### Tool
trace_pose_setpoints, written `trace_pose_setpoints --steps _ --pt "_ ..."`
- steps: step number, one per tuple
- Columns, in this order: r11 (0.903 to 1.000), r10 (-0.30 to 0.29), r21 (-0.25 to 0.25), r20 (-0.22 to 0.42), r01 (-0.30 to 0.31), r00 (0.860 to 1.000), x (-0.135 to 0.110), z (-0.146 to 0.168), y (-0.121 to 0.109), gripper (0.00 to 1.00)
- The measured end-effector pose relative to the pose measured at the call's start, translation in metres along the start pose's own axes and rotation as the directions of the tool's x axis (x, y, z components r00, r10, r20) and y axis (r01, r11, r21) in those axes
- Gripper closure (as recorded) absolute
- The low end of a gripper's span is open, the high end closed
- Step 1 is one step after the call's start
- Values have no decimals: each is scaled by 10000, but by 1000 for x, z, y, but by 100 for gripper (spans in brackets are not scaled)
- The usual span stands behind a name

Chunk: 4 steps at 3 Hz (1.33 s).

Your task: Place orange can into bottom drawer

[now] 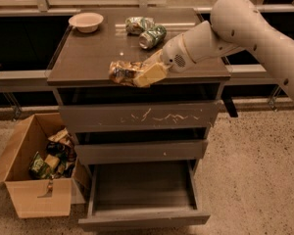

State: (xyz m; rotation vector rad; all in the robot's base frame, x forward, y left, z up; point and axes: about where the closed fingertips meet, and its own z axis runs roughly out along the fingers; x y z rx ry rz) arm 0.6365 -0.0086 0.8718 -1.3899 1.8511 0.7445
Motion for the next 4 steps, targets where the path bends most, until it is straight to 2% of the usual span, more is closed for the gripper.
trace_pose_setpoints --steps 1,2,3,4 --pt "9999 -34 -128 -188 31 9998 8 3 3 100" --pt "9961 -270 -870 -1252 162 9918 53 20 22 100" --pt "9906 39 -1345 -1581 -254 9874 114 29 49 100" --pt "9832 898 -1368 -2141 -1208 9727 194 31 73 100"
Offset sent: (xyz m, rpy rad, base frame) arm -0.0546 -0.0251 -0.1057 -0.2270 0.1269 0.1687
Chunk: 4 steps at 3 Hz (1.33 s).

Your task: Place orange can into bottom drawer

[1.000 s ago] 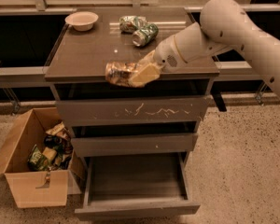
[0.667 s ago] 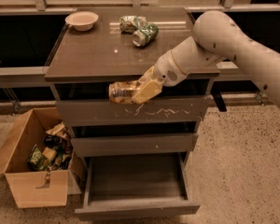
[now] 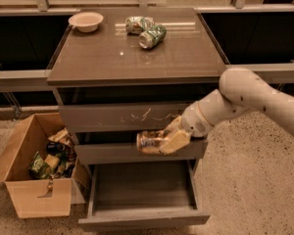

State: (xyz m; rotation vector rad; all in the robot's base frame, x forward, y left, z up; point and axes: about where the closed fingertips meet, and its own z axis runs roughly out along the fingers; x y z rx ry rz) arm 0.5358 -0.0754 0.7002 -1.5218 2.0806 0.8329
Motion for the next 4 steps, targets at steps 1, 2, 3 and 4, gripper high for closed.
trace_pose_setpoints --steps 1,2,3,4 --pt "9944 1012 -225 -725 -1030 9922 74 32 9 100" --pt "9944 1012 -226 -725 -1030 9922 74 32 9 100" --pt "9936 1116 255 -810 -1099 9904 88 42 -3 100" --pt "9830 1491 1213 -927 -1375 9845 141 68 -37 100"
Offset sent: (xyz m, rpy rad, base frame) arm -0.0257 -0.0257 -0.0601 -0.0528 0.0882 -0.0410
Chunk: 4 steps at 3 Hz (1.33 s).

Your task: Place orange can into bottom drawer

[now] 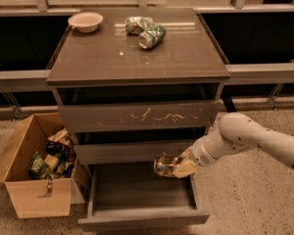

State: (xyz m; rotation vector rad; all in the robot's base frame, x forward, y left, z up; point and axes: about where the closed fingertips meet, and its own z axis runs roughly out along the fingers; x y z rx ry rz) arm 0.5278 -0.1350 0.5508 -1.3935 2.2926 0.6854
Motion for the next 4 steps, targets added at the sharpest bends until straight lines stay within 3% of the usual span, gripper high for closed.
trace_pose_setpoints --steps 1,2,3,4 --pt "9941 672 855 -26 -667 9977 48 50 -48 100" --pt "9854 1486 792 304 -1506 9884 95 115 -84 100" --pt "9855 1474 800 302 -1493 9886 94 114 -84 100" --pt "9831 1651 812 -42 -1642 9863 106 136 -86 100"
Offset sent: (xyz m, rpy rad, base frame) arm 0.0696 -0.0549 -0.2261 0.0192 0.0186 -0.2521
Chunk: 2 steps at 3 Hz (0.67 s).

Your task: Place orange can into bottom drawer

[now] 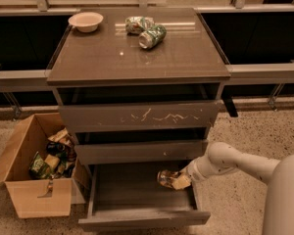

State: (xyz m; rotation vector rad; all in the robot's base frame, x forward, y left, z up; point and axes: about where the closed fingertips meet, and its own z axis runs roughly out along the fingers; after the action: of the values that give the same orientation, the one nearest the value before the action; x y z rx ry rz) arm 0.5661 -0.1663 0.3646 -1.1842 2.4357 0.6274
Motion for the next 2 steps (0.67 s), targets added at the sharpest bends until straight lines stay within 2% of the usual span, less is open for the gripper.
trace_pose_setpoints --steps 2 --pt "9989 358 318 -533 -342 9979 49 91 -19 100"
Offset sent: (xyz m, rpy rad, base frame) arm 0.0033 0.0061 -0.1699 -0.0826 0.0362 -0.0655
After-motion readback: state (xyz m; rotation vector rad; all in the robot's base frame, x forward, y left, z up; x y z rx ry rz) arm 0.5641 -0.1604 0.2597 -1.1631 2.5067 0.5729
